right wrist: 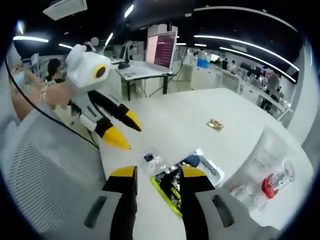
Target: Arrange the skincare products in the storage area until every visible bottle or jar stands upright without overlapping.
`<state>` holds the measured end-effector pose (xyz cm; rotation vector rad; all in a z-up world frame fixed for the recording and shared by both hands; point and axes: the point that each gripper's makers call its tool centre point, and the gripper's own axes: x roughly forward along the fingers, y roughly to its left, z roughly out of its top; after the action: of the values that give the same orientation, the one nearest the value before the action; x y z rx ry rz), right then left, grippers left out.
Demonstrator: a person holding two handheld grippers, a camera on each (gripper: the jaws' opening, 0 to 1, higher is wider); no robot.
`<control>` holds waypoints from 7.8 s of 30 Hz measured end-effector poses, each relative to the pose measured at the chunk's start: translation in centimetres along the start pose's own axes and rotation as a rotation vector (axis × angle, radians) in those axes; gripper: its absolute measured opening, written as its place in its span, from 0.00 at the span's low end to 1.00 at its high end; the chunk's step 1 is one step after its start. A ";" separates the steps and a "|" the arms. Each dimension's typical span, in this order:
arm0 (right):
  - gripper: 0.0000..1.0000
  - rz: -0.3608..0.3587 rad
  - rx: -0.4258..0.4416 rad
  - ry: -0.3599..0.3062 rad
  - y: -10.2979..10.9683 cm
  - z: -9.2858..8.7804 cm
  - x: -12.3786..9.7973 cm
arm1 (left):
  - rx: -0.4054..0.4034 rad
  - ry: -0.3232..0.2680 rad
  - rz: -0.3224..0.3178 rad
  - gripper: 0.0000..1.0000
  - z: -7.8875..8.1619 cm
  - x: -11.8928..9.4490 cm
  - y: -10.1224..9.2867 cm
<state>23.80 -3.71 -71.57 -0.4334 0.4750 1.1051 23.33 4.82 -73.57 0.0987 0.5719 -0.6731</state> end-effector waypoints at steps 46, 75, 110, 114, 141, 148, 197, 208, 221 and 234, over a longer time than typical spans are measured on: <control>1.00 -0.314 0.202 0.028 -4.9 -5.5 -7.5 | -0.009 0.015 0.028 0.85 -0.1 -1.3 -2.3; 1.00 -0.278 0.190 0.046 -4.2 -5.3 -7.4 | -0.023 0.032 0.056 0.99 -0.8 -1.5 -2.4; 1.00 -0.250 0.199 0.073 -4.8 -5.8 -6.3 | -0.050 0.064 0.058 0.99 -1.5 -1.1 -2.5; 1.00 -0.245 0.200 0.076 -5.0 -5.9 -6.3 | -0.056 0.059 0.058 0.99 -1.4 -1.1 -2.4; 1.00 -0.228 0.194 0.083 -5.6 -5.7 -5.7 | -0.070 0.067 0.064 0.99 -1.7 -1.0 -1.9; 1.00 -0.227 0.193 0.087 -6.0 -5.7 -5.7 | -0.082 0.064 0.061 0.99 -1.8 -1.0 -1.4; 1.00 -0.179 0.285 0.128 -6.2 -7.4 -3.1 | -0.145 0.071 0.035 0.94 -2.6 -0.1 -1.6; 1.00 -0.191 0.293 0.146 -6.5 -7.8 -3.2 | -0.162 0.063 0.027 0.92 -2.7 0.2 -1.2; 1.00 -0.195 0.304 0.158 -6.6 -8.3 -3.1 | -0.176 0.076 0.034 0.93 -3.9 1.0 -0.1; 1.00 -0.214 0.315 0.143 -7.0 -8.2 -3.5 | -0.171 0.090 0.034 0.92 -4.0 1.5 1.3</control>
<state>27.68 -13.54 -75.67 -0.2786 0.7004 0.7786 23.18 6.09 -77.88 -0.0214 0.7103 -0.5862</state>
